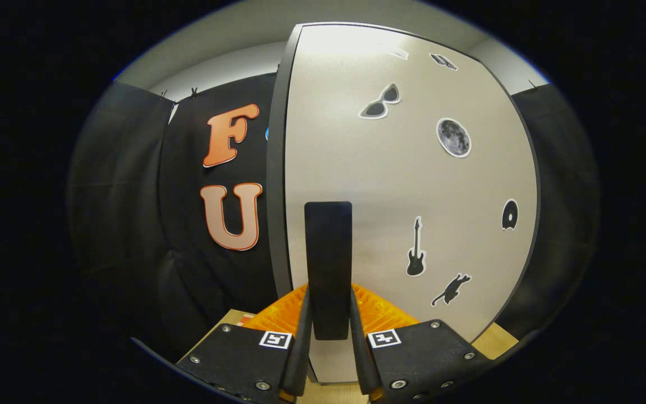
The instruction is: Open the shoe cabinet door, grab the shoes and put them into the shoe cabinet, then close the shoe cabinet door.
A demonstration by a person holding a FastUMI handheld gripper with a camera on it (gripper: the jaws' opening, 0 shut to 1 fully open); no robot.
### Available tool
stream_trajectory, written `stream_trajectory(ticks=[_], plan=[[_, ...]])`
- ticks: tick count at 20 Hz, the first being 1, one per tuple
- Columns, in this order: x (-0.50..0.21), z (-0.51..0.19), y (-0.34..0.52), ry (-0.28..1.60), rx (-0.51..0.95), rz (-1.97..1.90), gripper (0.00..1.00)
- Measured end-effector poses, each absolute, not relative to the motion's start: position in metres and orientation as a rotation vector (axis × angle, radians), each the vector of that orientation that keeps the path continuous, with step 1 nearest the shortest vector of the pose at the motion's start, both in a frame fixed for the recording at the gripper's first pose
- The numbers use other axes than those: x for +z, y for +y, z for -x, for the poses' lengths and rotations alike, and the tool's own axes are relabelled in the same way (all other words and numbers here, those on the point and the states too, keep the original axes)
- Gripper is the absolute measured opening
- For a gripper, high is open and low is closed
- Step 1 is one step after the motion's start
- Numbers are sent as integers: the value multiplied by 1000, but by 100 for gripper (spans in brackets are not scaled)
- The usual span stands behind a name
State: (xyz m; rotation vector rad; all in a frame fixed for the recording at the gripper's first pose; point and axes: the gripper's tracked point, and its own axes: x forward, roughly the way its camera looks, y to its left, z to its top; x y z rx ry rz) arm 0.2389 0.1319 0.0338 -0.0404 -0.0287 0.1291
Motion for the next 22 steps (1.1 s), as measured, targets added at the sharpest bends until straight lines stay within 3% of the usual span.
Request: stream_trajectory(ticks=[11, 22], plan=[[30, -180, 111, -34, 159, 32, 27], [25, -142, 78, -14, 77, 10, 24]])
